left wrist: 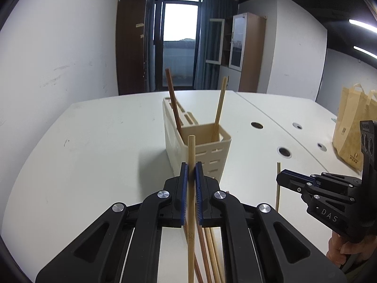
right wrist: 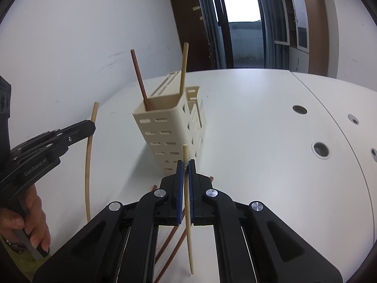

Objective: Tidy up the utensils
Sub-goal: 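Lift both held chopsticks upright and carry them above the holder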

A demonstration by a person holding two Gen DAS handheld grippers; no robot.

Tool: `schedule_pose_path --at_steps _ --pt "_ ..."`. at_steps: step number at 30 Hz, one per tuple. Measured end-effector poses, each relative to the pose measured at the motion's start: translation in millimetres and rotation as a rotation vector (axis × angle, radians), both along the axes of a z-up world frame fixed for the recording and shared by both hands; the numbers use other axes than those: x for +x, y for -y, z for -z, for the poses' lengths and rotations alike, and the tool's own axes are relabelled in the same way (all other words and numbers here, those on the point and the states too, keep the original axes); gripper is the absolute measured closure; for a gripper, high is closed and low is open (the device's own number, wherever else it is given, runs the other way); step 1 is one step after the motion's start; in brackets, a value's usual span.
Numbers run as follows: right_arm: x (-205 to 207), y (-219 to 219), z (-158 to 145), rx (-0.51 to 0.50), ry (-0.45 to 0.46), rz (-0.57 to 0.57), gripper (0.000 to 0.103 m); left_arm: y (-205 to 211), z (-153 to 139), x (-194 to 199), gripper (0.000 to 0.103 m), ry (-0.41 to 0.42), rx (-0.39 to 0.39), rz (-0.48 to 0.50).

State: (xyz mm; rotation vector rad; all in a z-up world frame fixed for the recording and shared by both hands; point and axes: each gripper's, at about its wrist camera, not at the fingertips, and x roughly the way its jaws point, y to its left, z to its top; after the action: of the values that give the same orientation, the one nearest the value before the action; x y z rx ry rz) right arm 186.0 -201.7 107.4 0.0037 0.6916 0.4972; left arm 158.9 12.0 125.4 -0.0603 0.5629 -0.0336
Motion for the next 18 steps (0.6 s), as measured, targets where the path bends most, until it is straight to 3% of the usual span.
schedule_pose_path --at_steps 12,18 --pt "-0.6 -4.8 -57.0 0.062 0.158 -0.034 0.098 -3.1 -30.6 9.2 0.097 0.107 -0.031 -0.019" --pt "9.1 -12.7 -70.4 0.099 0.203 -0.061 0.098 3.0 -47.9 9.1 0.097 0.218 -0.019 -0.027"
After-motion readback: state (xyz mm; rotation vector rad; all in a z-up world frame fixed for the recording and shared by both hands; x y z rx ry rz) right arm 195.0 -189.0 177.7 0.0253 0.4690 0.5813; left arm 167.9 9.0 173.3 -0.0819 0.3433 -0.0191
